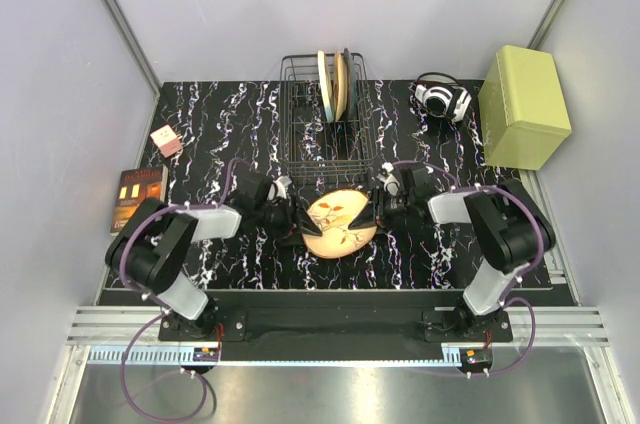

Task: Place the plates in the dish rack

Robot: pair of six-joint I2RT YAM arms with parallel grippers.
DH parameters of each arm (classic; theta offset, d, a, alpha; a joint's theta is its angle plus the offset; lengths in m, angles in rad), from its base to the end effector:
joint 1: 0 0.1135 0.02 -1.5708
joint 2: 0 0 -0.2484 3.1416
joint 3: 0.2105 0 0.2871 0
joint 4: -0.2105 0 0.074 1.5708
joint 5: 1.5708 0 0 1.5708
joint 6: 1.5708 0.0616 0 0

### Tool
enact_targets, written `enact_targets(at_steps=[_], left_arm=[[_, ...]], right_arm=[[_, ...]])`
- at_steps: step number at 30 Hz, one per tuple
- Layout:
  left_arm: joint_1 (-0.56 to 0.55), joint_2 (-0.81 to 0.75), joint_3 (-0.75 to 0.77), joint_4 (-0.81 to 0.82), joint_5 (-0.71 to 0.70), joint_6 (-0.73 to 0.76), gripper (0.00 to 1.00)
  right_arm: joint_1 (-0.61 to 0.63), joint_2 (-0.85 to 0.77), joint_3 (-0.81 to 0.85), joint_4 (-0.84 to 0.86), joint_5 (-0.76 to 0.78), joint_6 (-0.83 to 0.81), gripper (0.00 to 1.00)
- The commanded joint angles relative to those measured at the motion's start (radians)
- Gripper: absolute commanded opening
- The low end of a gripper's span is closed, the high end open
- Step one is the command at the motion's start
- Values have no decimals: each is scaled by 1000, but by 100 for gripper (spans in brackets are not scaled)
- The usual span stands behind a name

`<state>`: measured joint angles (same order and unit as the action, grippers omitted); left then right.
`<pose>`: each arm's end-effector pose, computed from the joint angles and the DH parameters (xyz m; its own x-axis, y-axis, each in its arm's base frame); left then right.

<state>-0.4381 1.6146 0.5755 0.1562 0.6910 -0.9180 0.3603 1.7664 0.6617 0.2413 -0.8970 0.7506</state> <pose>0.2569 -0.1637 0.0562 -0.9757 -0.2189 0.0055 -0.1346 0.5800 -0.8034 0.2835 0.1583 0.0479 -0.9943 0.0802 -0.0701 -0.0233 0.4788 0.8776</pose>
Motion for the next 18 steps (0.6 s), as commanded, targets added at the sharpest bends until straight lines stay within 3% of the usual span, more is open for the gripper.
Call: enact_targets(at_steps=[1, 3, 9, 12, 15, 18], left_arm=[[-41, -174, 40, -150, -62, 163, 71], [-24, -232, 61, -220, -90, 273, 81], [133, -496, 173, -593, -157, 620, 84], [226, -571, 257, -753, -224, 764, 84], [286, -650, 280, -723, -287, 794, 85], [317, -703, 282, -666, -292, 759, 85]], right_arm=[[11, -177, 79, -271, 29, -166, 0], [9, -226, 131, -494, 53, -297, 0], [11, -406, 413, -937, 151, -525, 0], [34, -427, 613, -1002, 199, -540, 0], [98, -377, 843, -990, 315, -543, 0], [169, -201, 1170, -990, 463, -604, 0]])
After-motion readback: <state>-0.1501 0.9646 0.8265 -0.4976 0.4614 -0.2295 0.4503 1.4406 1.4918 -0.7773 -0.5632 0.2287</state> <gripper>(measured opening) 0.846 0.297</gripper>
